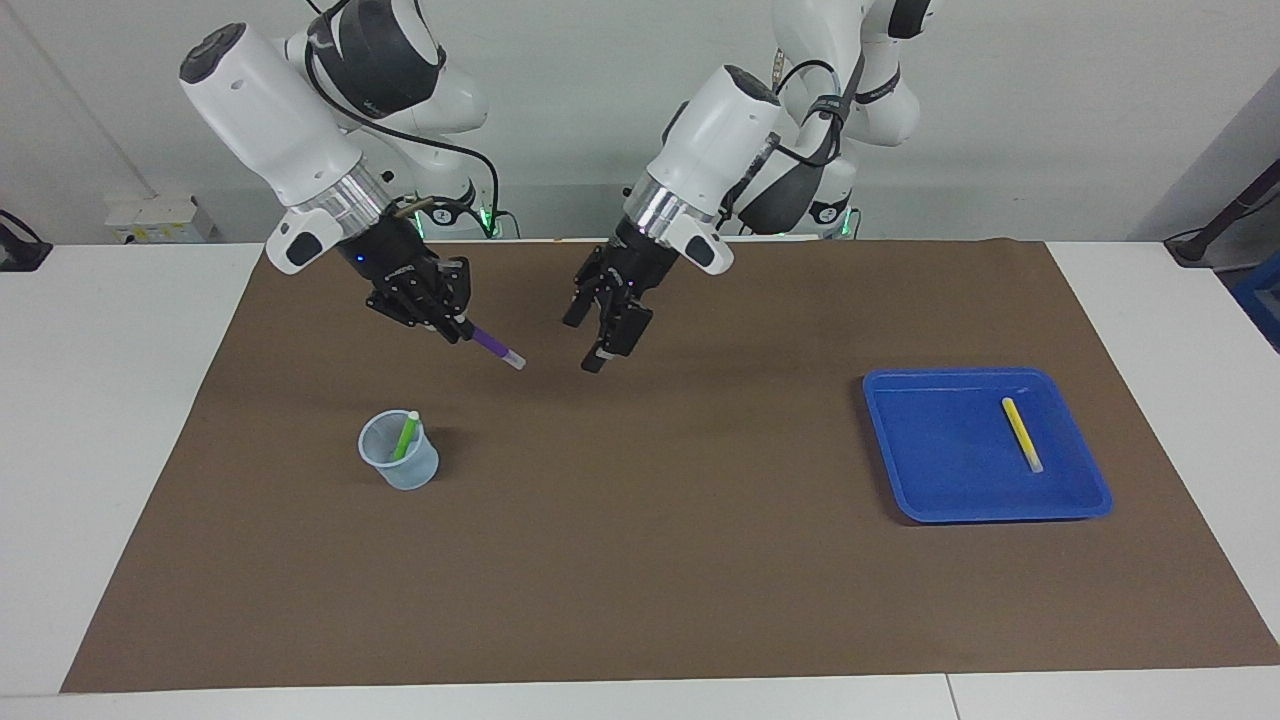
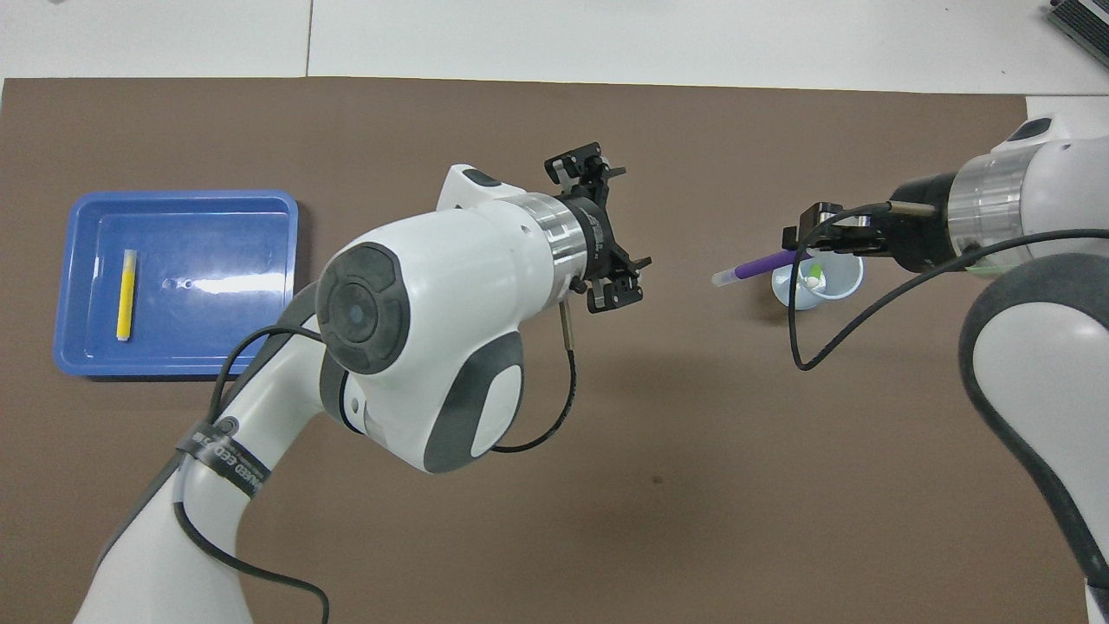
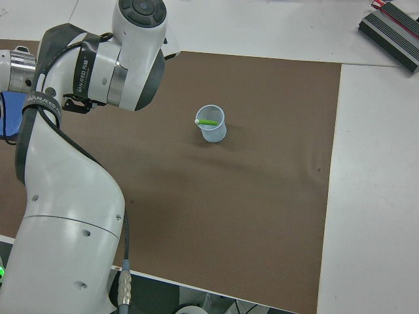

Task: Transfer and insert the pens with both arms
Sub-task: 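Move the purple pen toward the cup while the left gripper withdraws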

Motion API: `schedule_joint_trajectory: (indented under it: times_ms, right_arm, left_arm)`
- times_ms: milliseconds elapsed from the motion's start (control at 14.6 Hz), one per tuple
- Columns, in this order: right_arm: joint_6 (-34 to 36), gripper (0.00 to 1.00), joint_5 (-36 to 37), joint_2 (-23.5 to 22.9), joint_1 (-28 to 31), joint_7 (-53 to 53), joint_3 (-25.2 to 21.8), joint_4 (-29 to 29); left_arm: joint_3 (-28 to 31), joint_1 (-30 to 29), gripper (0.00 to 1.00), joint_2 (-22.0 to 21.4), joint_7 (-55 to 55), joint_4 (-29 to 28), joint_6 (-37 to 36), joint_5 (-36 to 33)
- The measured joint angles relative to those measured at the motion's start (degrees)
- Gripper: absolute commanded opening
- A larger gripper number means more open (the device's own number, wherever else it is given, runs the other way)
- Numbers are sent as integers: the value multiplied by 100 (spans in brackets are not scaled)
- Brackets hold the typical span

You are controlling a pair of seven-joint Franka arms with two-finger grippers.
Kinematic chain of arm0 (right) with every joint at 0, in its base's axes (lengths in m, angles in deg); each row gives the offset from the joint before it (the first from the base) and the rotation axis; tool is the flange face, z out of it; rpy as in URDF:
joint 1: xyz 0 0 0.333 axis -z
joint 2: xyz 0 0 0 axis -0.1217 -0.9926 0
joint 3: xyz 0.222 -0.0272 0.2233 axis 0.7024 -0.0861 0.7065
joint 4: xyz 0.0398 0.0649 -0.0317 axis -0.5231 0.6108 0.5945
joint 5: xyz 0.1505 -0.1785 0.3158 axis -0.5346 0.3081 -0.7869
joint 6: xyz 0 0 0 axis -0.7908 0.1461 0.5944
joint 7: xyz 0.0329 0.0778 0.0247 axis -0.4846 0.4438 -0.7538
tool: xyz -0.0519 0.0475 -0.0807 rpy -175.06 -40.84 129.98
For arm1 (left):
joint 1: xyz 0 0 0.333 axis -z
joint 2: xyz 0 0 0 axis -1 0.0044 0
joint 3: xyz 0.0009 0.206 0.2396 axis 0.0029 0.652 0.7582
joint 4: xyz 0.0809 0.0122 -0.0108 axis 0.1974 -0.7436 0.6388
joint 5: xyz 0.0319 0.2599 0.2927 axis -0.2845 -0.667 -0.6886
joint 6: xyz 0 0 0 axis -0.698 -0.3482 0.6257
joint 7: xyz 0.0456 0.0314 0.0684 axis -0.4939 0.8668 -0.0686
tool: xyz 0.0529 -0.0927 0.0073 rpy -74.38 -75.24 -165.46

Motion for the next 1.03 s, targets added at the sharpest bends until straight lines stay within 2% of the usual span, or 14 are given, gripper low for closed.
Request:
schedule_joint_trajectory:
  times_ms: [69,137,274,618,1029]
  right_arm:
    - [25,0,135,-1,71,-154,-1,-4]
    - [72,0,297,-4,159,-348,-3,-5]
    - [152,0,635,-11,322,-708,-10,-6]
    - [183,0,1353,-103,609,-1479,-21,-2]
    - [-227,0,1714,-616,729,-1839,-23,3]
  left_arm:
    - [14,-148,98,-1,5,0,-7,0]
    - [21,-306,90,-3,3,0,-54,-1]
    - [56,-559,94,-17,-231,-6,-387,-47]
    - [95,-1418,94,-212,-2218,-268,-1386,-61]
    - [104,-2118,94,-453,-4881,-486,-2472,-67]
